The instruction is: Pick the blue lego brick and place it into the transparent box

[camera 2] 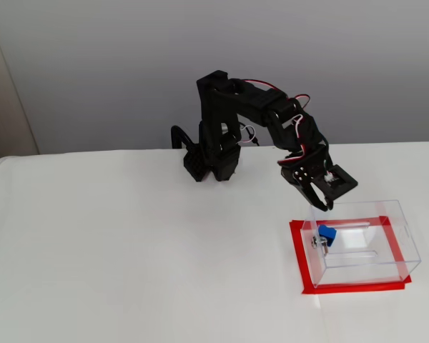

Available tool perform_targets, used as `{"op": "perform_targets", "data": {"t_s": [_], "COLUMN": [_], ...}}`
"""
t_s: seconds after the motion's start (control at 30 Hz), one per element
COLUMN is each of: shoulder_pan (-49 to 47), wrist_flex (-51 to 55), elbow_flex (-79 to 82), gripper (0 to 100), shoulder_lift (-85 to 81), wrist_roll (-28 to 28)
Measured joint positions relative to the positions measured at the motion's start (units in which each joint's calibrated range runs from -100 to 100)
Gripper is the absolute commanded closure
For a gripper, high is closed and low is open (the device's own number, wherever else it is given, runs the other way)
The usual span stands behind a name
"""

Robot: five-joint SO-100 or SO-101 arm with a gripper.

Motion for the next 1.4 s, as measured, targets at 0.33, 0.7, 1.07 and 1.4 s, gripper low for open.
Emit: {"op": "perform_targets", "data": {"t_s": [0.33, 0.7, 1.07, 1.4], "shoulder_pan": [9.0, 24.1, 35.7, 38.6], "wrist_flex": [0.0, 0.0, 0.0, 0.0], "elbow_flex": [24.0, 38.3, 49.0, 63.7], "gripper": [99, 99, 99, 99], "shoulder_lift": [-25.4, -43.3, -51.9, -68.7], "wrist_roll": [0.0, 0.0, 0.2, 0.2]}}
